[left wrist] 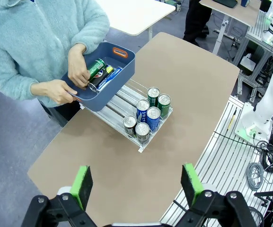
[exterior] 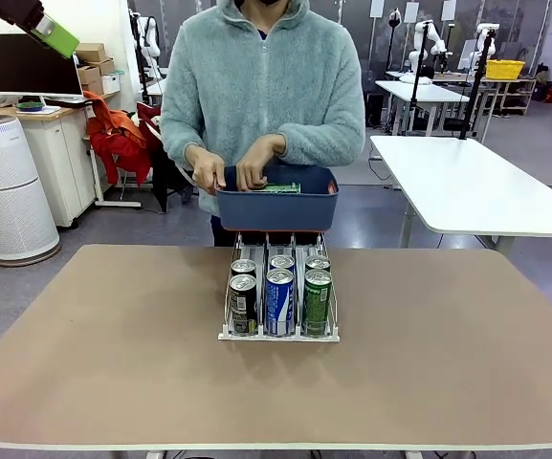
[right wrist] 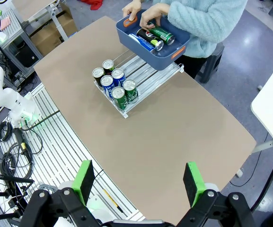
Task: Fill the beverage cans into the dispenser.
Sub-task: Pick up the Sprite handed by the human.
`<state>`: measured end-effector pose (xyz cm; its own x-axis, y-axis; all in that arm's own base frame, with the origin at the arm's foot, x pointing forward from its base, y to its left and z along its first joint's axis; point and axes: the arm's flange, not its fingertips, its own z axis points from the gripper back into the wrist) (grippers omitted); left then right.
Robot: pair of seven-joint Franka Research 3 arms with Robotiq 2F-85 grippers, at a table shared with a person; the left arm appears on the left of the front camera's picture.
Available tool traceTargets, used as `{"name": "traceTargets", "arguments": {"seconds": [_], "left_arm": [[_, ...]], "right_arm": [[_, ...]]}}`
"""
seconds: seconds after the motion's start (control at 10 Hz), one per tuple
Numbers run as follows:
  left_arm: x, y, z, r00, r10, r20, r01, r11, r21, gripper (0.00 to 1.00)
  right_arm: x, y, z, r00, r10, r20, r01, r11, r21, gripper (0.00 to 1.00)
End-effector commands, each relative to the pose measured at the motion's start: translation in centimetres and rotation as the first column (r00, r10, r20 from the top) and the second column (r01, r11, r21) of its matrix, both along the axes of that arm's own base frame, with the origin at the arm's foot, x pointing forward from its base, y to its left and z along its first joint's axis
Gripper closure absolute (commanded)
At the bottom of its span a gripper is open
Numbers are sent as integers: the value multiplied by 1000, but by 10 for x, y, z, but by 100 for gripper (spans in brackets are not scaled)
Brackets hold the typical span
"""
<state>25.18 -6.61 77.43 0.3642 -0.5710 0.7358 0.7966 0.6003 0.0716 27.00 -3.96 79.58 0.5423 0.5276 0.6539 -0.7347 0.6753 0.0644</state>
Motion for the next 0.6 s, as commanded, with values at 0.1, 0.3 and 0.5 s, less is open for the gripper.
{"name": "traceTargets", "arguments": {"seconds": [0.1, 0.3, 0.5], "left_arm": [[1, 1, -3, 1000, -2, 4, 2, 1000, 9, 0], [1, 1, -3, 1000, -2, 4, 2, 1000, 9, 0], [1, 1, -3, 1000, -2, 4, 2, 1000, 9, 0]], "right_arm": [[0, 2, 0, 1000, 1, -3, -1, 1000, 0, 0], [0, 2, 0, 1000, 1, -3, -1, 1000, 0, 0], [0, 2, 0, 1000, 1, -3, -1, 1000, 0, 0]]}}
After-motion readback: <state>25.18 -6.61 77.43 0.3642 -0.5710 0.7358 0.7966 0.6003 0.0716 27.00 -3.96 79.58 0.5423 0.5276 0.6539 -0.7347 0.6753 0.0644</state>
